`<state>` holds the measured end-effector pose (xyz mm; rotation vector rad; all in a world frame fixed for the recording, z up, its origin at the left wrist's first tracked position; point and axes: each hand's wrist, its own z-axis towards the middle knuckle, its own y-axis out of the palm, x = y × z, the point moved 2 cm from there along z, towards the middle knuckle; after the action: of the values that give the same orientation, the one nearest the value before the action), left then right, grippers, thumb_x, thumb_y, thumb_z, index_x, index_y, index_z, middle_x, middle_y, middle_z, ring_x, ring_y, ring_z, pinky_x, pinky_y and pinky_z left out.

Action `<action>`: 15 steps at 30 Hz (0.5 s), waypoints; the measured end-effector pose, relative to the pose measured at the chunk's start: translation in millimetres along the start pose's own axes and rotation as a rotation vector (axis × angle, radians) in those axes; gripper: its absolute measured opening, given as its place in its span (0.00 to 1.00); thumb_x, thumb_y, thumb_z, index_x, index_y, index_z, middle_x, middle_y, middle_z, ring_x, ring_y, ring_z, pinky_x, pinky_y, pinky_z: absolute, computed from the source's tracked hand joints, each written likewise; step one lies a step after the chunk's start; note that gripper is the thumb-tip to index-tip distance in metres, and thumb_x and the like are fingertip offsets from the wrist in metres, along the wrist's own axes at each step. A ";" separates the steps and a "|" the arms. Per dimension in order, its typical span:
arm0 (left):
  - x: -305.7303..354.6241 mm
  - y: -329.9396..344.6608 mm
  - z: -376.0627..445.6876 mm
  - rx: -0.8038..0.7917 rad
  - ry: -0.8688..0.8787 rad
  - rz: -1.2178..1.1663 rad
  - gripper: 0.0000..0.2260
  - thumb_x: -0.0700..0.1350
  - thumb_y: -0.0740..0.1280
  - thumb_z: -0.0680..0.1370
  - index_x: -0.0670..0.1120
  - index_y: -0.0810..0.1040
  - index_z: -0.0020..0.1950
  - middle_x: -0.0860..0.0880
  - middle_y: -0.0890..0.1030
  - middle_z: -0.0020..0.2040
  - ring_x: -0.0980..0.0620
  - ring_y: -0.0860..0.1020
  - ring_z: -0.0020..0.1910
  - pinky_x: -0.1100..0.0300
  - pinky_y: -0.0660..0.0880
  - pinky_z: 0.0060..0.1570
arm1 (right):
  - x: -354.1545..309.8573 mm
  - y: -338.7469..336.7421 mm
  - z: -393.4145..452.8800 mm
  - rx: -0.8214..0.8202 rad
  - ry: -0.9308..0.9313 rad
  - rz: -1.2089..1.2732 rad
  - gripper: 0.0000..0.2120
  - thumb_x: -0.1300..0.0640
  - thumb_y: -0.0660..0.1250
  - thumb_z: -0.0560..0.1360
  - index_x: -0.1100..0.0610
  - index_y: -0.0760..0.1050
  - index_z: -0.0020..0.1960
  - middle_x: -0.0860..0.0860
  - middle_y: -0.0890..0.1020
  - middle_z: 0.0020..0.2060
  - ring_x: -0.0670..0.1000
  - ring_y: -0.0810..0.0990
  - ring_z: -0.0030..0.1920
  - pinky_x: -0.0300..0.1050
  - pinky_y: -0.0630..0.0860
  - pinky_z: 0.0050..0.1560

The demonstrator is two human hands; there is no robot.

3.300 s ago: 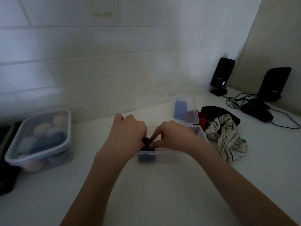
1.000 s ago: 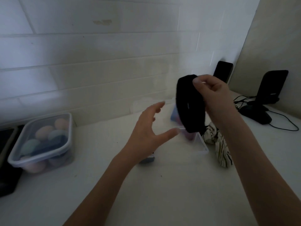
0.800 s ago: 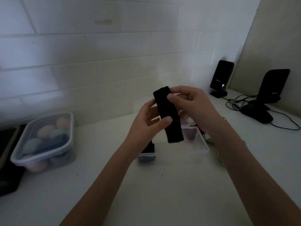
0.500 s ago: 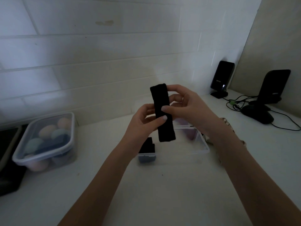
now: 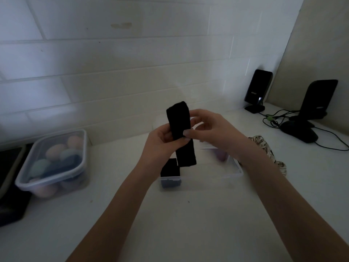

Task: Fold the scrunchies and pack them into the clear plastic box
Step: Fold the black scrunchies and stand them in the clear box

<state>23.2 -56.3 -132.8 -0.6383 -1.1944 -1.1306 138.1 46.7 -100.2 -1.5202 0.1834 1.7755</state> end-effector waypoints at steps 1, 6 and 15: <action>-0.1 0.0 0.2 0.002 -0.006 0.004 0.14 0.33 0.70 0.71 0.50 0.82 0.51 0.52 0.86 0.45 0.53 0.83 0.48 0.66 0.78 0.46 | -1.4 1.8 0.1 -0.008 -0.045 0.021 0.14 0.56 0.76 0.66 0.42 0.79 0.48 0.46 0.80 0.41 0.42 0.76 0.34 0.35 0.73 0.37; -2.5 0.8 -1.1 -0.072 -0.149 -0.061 0.07 0.39 0.65 0.76 0.46 0.82 0.48 0.46 0.86 0.44 0.46 0.84 0.47 0.59 0.79 0.44 | -10.4 5.1 -1.3 0.034 -0.227 0.081 0.13 0.61 0.72 0.67 0.42 0.80 0.42 0.40 0.83 0.39 0.47 0.80 0.42 0.36 0.75 0.46; 6.0 2.3 -1.7 -0.167 -0.257 -0.307 0.13 0.39 0.55 0.80 0.42 0.79 0.54 0.42 0.85 0.47 0.42 0.84 0.45 0.54 0.81 0.42 | -14.1 6.9 -7.3 0.017 -0.272 0.044 0.20 0.71 0.68 0.66 0.44 0.84 0.35 0.38 0.78 0.40 0.50 0.75 0.42 0.37 0.71 0.37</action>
<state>25.7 -58.9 -127.2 -0.7617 -1.4629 -1.4491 139.2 31.4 -92.2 -1.2554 0.0964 1.9890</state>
